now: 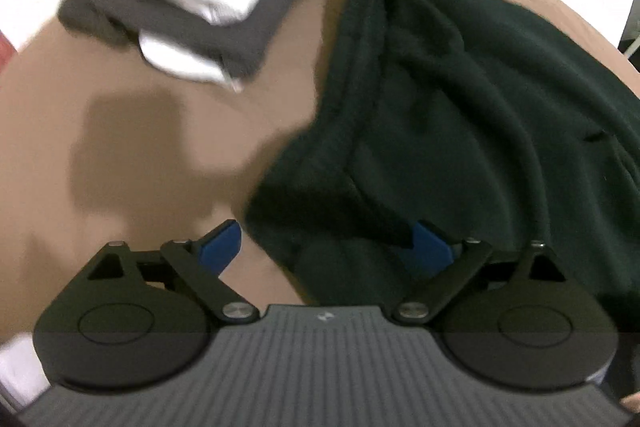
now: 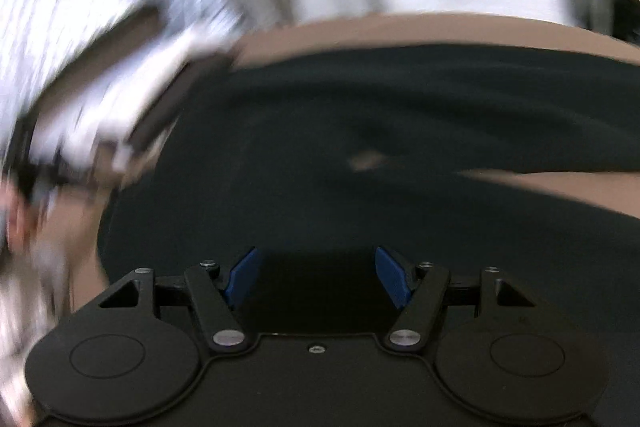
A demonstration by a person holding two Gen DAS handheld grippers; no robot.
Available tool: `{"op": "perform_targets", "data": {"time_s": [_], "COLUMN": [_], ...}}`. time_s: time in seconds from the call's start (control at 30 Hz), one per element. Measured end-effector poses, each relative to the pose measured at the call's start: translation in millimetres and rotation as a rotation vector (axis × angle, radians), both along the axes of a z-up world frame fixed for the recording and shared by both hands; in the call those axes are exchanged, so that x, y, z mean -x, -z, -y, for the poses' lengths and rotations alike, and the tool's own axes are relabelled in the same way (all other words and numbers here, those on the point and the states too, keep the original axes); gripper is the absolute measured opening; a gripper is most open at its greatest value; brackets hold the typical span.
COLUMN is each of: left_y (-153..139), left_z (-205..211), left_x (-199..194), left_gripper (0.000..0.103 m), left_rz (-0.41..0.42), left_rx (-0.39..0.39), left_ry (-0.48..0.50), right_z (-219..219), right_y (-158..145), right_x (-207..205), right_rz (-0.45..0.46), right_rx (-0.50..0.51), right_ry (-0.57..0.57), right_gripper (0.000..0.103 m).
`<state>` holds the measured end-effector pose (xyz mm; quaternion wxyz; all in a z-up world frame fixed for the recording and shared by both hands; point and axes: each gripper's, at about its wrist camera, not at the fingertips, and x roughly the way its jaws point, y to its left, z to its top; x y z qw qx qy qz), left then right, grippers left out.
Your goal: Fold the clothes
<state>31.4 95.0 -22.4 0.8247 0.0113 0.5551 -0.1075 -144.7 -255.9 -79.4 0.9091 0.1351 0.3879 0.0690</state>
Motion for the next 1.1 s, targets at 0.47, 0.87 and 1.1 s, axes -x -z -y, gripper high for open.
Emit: {"op": "perform_targets", "data": {"time_s": [0.47, 0.87, 1.1], "left_y": [32.1, -48.9, -63.9], "left_z": [15.8, 53.3, 40.3], "left_x": [0.2, 35.7, 41.8], "left_gripper": [0.021, 0.009, 0.009], "left_rz": [-0.053, 0.455, 0.458], "left_rx": [0.142, 0.015, 0.086], "left_ry": [-0.013, 0.163, 0.104], "right_z": [-74.0, -49.4, -58.6], "right_y": [30.4, 17.5, -24.4], "right_x": [10.0, 17.1, 6.4], "right_rz": [-0.155, -0.062, 0.065], "right_rx": [0.284, 0.236, -0.122], "right_ry": [-0.325, -0.251, -0.178], "right_gripper": [0.075, 0.093, 0.094]}}
